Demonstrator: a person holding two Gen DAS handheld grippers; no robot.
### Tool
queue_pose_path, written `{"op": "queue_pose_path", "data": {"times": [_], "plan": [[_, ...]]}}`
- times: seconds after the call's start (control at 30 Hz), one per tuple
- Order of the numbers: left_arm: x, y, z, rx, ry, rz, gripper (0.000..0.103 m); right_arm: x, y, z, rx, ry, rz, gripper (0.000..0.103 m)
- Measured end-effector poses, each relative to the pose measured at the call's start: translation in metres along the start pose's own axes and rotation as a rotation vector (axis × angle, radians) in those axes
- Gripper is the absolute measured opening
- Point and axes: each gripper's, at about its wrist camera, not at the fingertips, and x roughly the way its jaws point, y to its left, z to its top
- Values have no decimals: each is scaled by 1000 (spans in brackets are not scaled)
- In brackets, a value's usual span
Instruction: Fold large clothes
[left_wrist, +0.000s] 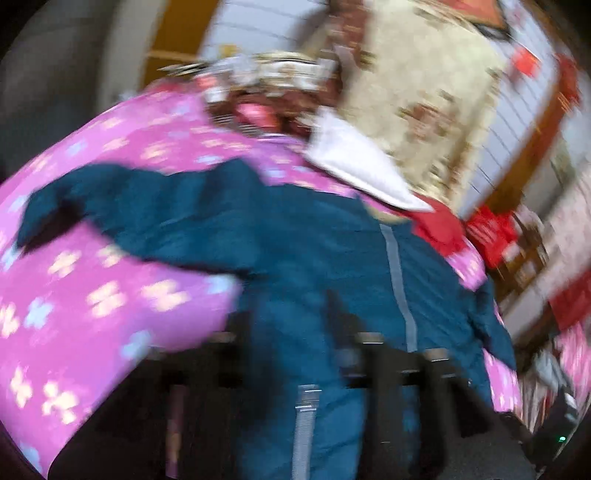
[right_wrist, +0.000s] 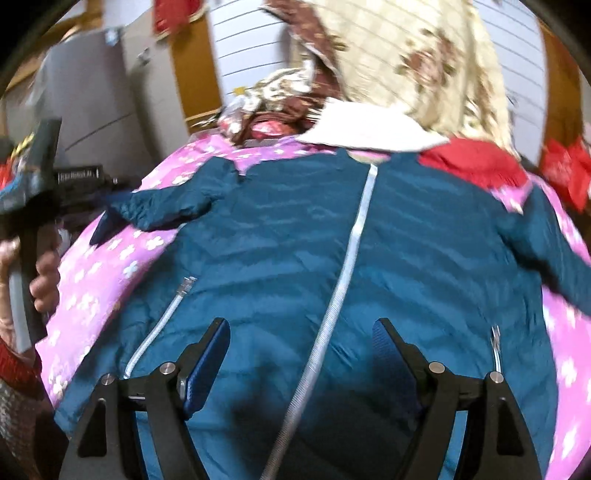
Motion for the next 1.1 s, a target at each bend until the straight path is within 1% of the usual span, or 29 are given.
{"op": "queue_pose_path", "data": {"times": [0.03,0.07,0.13,0.17,0.27,0.3,0.33,0.4,0.5,0.57,0.67,0.7,0.77,0.8,0.87,0.97,1.0,1.03,1.07,1.1], "plan": [[-4,33,3,-103,-18,18,60,4,14,8,-48,1,1,78],[-7,59,5,-183,-26,12,60,10,31,17,-106,2,-6,78],[-7,108,13,-329,-26,-27,61,23,64,32,-200,2,-12,78],[-3,132,20,-379,-18,-37,61,32,83,41,-244,4,-10,78],[7,190,43,-442,-10,-19,62,63,141,62,-373,5,-7,78],[9,205,48,-455,-3,-17,62,79,167,71,-435,6,-6,78],[14,222,54,-476,10,-21,62,91,186,76,-475,7,-6,78],[23,253,64,-526,27,-64,62,118,210,90,-547,9,-1,78],[31,281,73,-592,25,-145,63,167,253,110,-647,41,14,78],[37,294,78,-630,20,-204,73,193,273,120,-686,54,18,77],[47,302,83,-665,10,-262,73,226,297,131,-713,50,4,77],[50,304,83,-674,5,-273,74,237,307,135,-706,46,1,77],[54,312,81,-719,-9,-270,75,252,318,142,-684,47,9,78],[58,317,76,-752,-9,-274,71,259,324,144,-677,50,12,78],[56,319,75,-764,-49,-288,73,275,334,146,-680,52,-7,77],[58,321,76,-780,-58,-314,74,296,340,151,-661,59,-32,77],[58,322,76,-784,-59,-321,74,301,339,153,-643,59,-37,69],[58,323,76,-792,-65,-330,74,307,337,155,-620,72,-31,53],[59,324,76,-795,-68,-335,74,313,335,156,-593,99,-11,46],[59,324,77,-791,-70,-338,74,313,334,158,-573,94,8,30]]}}
